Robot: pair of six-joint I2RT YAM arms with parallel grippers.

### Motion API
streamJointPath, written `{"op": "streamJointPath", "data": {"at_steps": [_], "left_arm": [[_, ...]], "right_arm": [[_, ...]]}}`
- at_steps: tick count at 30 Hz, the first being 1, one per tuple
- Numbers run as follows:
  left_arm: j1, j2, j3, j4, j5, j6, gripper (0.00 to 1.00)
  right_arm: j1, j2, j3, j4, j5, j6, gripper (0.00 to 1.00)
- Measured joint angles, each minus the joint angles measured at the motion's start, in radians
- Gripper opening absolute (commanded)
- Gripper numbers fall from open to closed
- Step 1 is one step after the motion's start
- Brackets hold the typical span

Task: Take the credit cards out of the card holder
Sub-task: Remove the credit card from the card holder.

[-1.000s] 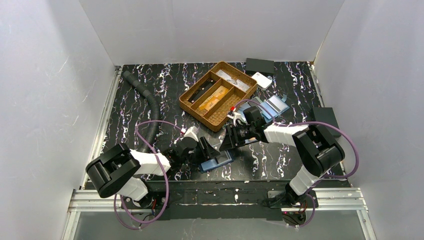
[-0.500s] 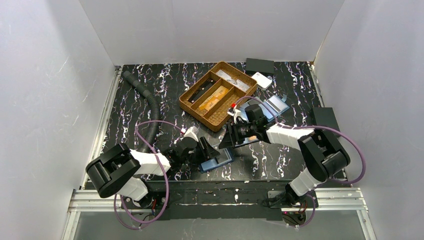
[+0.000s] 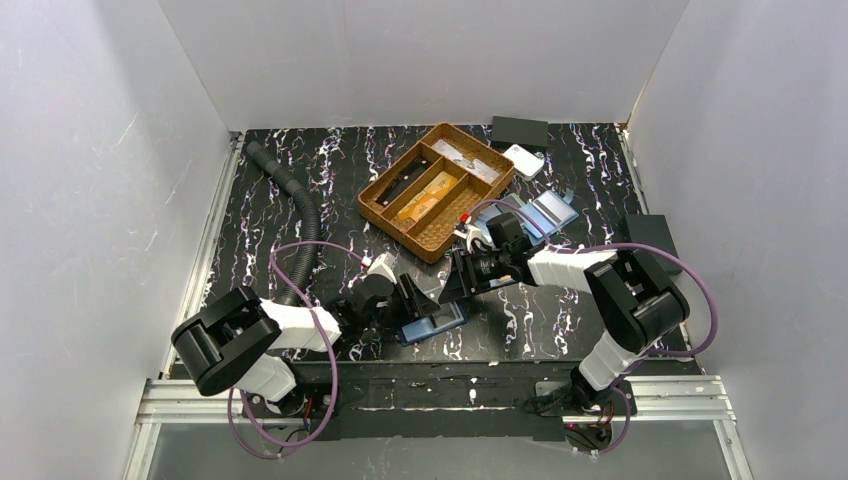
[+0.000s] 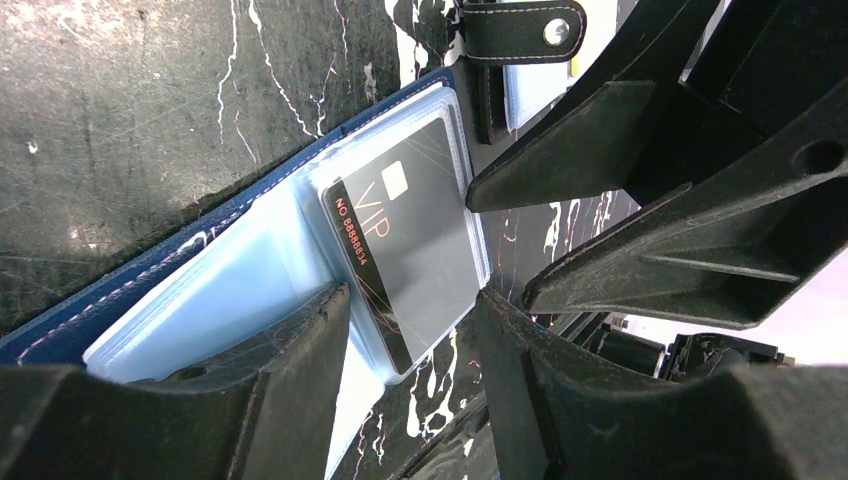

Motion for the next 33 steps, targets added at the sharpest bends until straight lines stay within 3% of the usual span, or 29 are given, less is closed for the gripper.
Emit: {"op": "streamJointPath", "data": {"at_steps": [33], "left_arm": [[0.000,0.000,-0.013,0.023,-0.001,-0.007,0.48]], "right_arm": [[-0.016,0.021,0.001,0.005,-0.056,0.008,0.60]]}}
